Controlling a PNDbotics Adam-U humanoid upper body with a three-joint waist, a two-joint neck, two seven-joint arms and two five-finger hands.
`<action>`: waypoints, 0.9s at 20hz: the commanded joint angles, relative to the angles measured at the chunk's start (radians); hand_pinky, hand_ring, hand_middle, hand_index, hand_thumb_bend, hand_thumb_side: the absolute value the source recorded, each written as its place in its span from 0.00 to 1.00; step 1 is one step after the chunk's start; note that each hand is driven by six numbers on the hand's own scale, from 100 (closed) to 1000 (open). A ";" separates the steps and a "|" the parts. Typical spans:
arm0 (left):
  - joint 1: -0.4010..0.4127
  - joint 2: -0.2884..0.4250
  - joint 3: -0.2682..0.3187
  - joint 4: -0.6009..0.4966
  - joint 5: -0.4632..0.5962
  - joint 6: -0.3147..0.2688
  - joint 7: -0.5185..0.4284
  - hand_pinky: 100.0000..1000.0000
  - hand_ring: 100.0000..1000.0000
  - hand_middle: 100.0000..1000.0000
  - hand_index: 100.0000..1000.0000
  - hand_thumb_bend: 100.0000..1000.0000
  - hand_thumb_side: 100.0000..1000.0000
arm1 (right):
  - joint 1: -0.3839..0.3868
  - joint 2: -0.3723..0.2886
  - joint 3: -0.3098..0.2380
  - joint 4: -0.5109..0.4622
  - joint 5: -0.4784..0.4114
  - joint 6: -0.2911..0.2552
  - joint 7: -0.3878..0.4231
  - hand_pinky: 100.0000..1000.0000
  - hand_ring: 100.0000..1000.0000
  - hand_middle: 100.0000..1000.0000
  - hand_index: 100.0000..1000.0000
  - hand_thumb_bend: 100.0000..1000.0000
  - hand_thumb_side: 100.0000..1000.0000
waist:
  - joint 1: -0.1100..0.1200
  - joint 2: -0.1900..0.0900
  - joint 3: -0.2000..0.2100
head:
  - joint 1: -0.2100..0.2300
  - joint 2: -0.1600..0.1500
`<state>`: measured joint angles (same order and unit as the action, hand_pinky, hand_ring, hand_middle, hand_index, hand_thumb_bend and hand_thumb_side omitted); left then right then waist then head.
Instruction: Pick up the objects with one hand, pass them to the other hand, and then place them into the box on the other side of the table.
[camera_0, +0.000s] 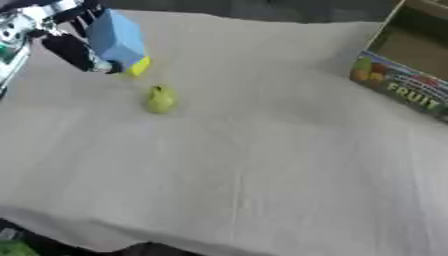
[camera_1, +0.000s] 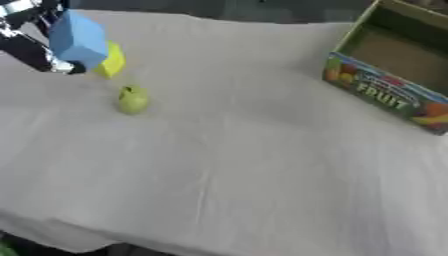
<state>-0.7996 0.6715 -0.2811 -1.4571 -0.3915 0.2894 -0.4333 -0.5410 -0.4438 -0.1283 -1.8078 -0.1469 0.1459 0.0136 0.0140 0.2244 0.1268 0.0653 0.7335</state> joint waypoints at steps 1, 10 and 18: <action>-0.012 -0.059 0.009 0.013 -0.020 -0.017 0.043 0.61 0.60 0.54 0.45 0.15 0.00 | -0.046 -0.027 0.036 -0.033 0.017 -0.005 0.045 1.00 1.00 0.84 0.87 0.00 0.50 | -0.002 -0.019 -0.003 | 0.008 -0.018; 0.059 -0.222 0.013 0.028 -0.170 -0.133 0.203 0.59 0.58 0.52 0.44 0.20 0.00 | -0.211 -0.074 0.246 0.003 0.279 -0.009 0.258 1.00 1.00 0.80 0.83 0.00 0.21 | -0.007 -0.024 -0.001 | -0.019 -0.037; 0.104 -0.316 0.008 0.033 -0.282 -0.282 0.317 0.57 0.56 0.50 0.43 0.15 0.00 | -0.385 -0.011 0.418 0.129 0.457 -0.079 0.462 1.00 1.00 0.82 0.85 0.00 0.12 | -0.016 -0.029 -0.002 | -0.059 -0.023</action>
<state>-0.6840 0.3565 -0.2805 -1.4160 -0.6615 0.0286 -0.1317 -0.9026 -0.4560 0.2774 -1.6912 0.2895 0.0760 0.4551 -0.0040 0.2205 0.1244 0.0155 0.7102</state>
